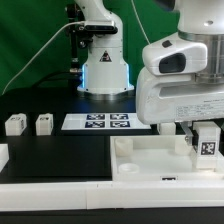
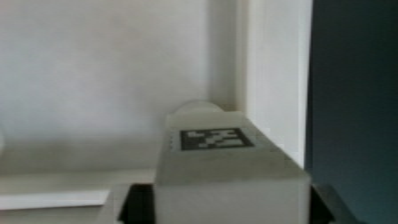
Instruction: Assemble one leg
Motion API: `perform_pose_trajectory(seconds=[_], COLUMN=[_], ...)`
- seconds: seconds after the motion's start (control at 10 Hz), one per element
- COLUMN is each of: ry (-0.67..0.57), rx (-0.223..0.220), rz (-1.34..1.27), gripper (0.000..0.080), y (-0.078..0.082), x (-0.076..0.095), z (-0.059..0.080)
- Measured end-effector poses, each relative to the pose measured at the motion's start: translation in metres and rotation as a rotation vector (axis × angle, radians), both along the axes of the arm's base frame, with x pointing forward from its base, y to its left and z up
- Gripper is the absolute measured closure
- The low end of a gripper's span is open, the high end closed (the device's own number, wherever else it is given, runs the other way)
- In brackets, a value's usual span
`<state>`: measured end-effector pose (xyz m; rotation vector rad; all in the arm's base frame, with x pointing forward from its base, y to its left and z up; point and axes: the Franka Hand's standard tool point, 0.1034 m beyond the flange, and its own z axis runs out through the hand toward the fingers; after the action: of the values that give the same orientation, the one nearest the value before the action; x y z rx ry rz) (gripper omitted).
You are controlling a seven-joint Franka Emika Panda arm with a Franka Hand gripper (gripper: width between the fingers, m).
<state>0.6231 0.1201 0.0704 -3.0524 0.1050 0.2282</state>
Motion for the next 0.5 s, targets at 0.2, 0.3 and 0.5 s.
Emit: perform_pose_trajectory(seconds=[0.2,0.3,0.5], ry=[0.018,0.027,0.045], rx=[-0.041,-0.057,-0.092], rz=[-0.287,-0.389,-0.603], gripper=[0.0506,0.0505,0.0505], y=[0.0007,0.0008,0.0021], x=[0.0005,0.0005,0.0], z=[0.0005,0.0005,0.0003])
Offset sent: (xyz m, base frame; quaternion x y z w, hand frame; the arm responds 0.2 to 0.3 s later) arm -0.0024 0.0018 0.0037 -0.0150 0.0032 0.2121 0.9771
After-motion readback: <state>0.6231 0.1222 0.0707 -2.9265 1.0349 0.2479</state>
